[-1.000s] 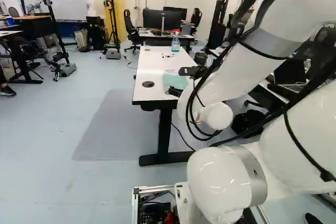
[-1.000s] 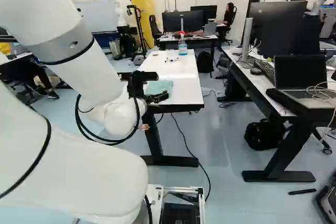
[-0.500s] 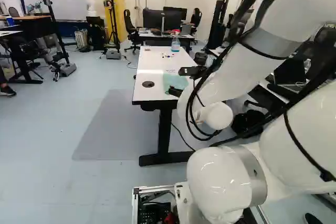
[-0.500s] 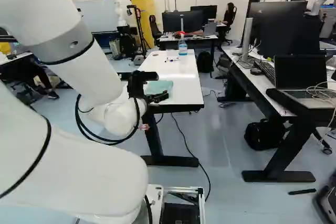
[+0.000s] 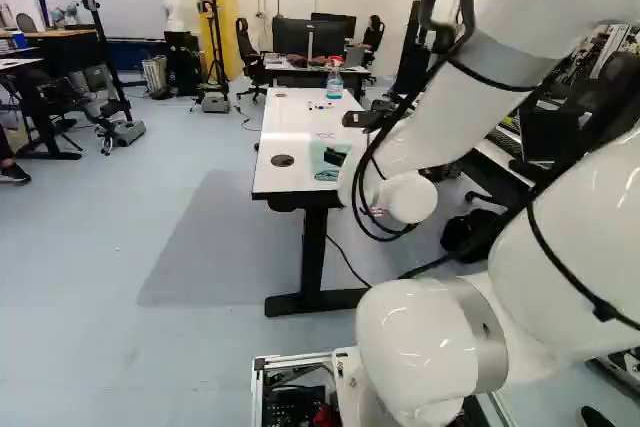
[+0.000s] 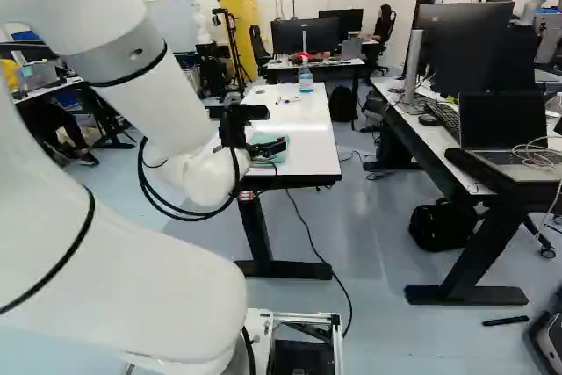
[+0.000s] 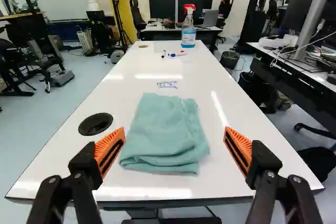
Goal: Clean the table with the green towel
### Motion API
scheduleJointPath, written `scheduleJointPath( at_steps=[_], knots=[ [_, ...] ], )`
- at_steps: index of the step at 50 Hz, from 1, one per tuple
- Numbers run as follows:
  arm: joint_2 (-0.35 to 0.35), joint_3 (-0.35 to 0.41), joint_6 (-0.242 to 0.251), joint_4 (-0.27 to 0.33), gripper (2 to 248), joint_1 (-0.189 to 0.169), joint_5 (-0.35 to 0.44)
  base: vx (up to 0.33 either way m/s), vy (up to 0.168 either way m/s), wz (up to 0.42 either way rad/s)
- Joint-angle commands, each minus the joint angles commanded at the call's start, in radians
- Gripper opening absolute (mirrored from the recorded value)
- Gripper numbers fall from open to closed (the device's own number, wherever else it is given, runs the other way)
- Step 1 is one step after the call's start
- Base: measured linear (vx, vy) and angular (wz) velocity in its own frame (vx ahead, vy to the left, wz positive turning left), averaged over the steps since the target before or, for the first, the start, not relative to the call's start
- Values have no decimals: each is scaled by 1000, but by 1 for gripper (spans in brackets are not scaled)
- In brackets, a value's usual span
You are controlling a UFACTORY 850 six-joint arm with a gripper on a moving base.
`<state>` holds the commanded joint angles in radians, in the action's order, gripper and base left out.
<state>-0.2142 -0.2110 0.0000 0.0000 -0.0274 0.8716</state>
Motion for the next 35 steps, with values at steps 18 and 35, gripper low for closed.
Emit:
scheduleJointPath(
  at_steps=[18,35],
  knots=[
    [57,-97,0,0,247,2,-66,0,0,0],
    [108,-186,0,0,247,3,-181,0,0,0]
  ],
)
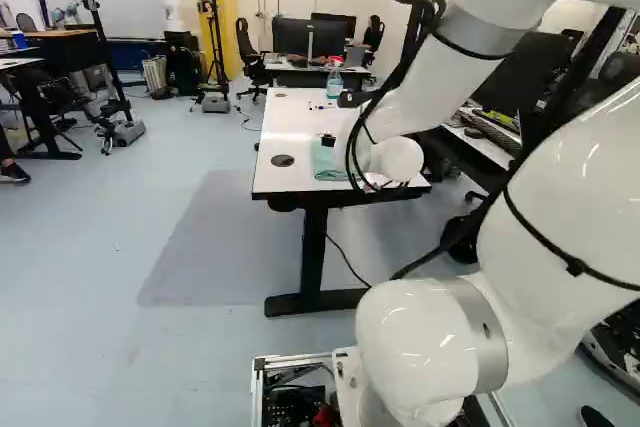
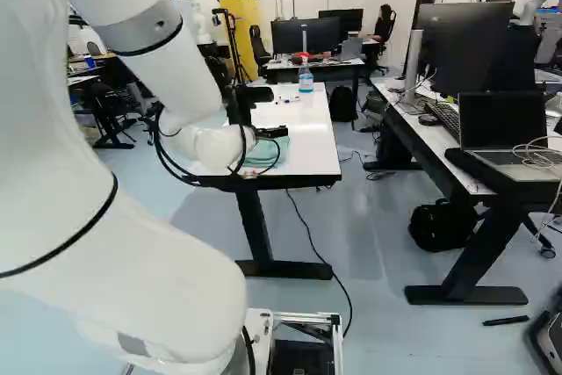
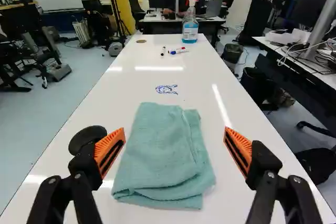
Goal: Clean the table with the green towel
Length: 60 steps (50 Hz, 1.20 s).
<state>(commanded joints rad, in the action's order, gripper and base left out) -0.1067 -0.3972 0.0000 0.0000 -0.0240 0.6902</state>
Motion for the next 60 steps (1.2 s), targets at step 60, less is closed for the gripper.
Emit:
scheduleJointPath(
  at_steps=[60],
  knots=[
    [154,-304,0,0,247,31,-496,0,0,0]
  ],
)
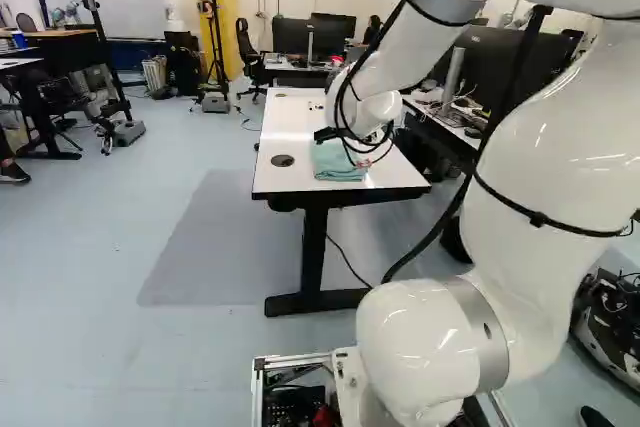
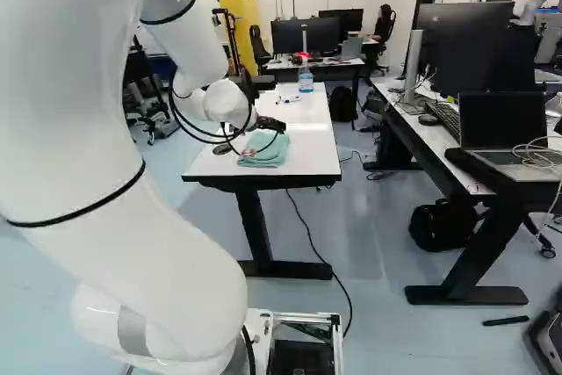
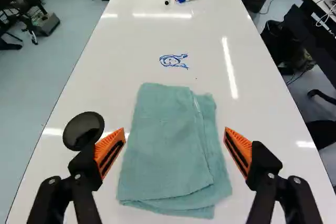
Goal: Clean the table with the green towel
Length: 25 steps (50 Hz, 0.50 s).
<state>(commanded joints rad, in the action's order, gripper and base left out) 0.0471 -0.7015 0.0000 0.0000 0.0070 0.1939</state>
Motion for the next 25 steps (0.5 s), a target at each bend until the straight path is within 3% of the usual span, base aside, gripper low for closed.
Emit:
scheduleJointPath(
  at_steps=[8,25],
  knots=[
    [26,-41,0,0,247,5,-64,0,0,0],
    [110,-131,0,0,247,14,-63,0,0,0]
  ],
)
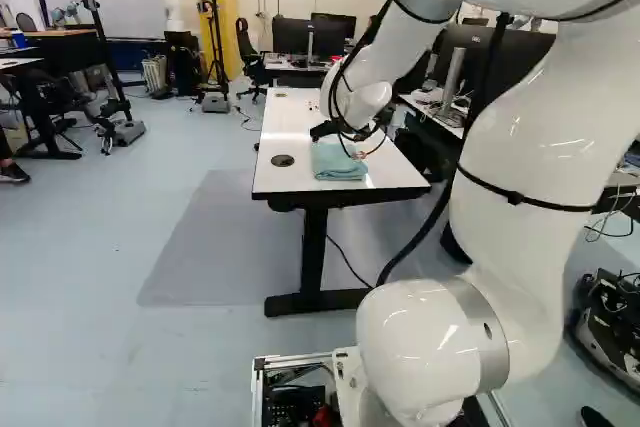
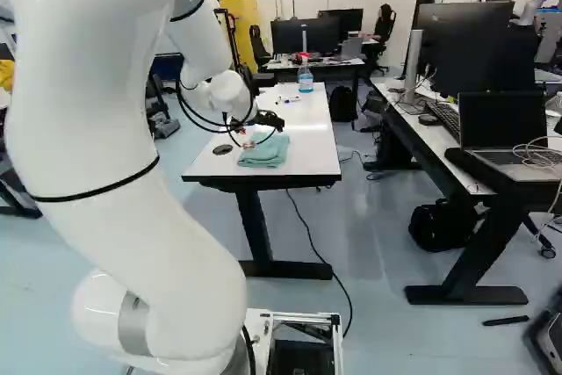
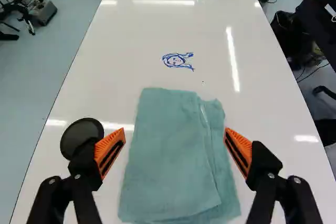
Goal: Clean the table with the green towel
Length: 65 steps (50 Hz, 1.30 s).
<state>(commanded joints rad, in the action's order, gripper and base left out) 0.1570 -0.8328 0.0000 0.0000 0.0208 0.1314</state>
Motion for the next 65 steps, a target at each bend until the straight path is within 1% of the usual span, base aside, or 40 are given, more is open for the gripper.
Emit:
scheduleJointPath(
  at_steps=[4,19,54,65],
  knots=[
    [13,-14,0,0,247,2,0,0,0,0],
    [25,-16,0,0,247,2,0,0,0,0],
    [122,-37,0,0,247,2,0,0,0,0],
    [122,-37,0,0,247,2,0,0,0,0]
  ],
)
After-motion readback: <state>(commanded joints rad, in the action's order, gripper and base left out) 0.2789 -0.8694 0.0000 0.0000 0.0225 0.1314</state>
